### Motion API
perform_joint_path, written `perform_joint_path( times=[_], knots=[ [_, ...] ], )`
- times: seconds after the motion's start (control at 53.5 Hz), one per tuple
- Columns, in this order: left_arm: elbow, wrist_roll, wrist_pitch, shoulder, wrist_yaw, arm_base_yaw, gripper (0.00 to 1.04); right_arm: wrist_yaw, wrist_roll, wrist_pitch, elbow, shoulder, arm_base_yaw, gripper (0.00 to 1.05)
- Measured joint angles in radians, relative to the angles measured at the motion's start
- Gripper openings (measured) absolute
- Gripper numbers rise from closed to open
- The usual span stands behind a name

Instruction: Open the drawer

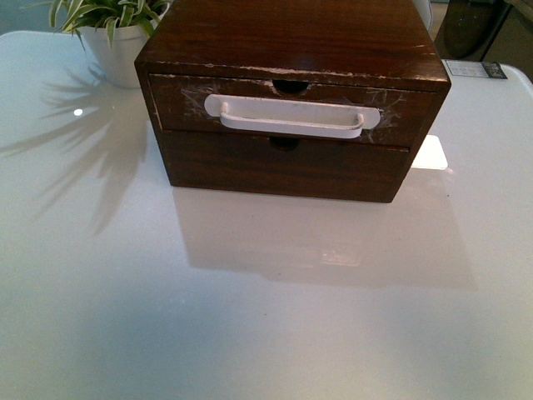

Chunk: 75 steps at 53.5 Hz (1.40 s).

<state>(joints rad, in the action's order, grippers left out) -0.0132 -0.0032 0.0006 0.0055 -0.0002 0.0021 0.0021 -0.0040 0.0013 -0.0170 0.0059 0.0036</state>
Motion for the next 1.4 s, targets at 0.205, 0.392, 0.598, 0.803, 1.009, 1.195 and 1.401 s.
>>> perform_joint_path(
  times=[0.205,0.392,0.598,0.803,1.009,1.195,1.401],
  knots=[
    [0.0,0.0,0.0,0.0,0.0,0.0,0.96,0.0,0.0,0.0,0.0,0.0,0.0,0.96],
    [0.0,0.0,0.0,0.0,0.0,0.0,0.96,0.0,0.0,0.0,0.0,0.0,0.0,0.96],
    [-0.004,-0.005,-0.014,0.008,0.025,0.006,0.96,0.0,0.0,0.0,0.0,0.0,0.0,0.96],
    [-0.163,-0.068,-0.381,0.31,0.414,0.06,0.96,0.272,0.015,-0.205,-0.076,0.134,0.066,0.96],
    [-0.216,-0.032,-0.244,0.462,0.436,-0.005,0.96,0.198,-0.174,-0.13,-0.108,0.317,-0.034,0.96],
    [-0.264,0.106,0.047,0.758,0.417,-0.149,0.96,0.091,-0.501,0.148,-0.114,0.612,-0.041,0.96],
    [-0.341,0.202,0.293,1.056,0.419,-0.238,0.96,0.071,-0.637,0.379,-0.157,0.883,0.014,0.96]
  ],
)
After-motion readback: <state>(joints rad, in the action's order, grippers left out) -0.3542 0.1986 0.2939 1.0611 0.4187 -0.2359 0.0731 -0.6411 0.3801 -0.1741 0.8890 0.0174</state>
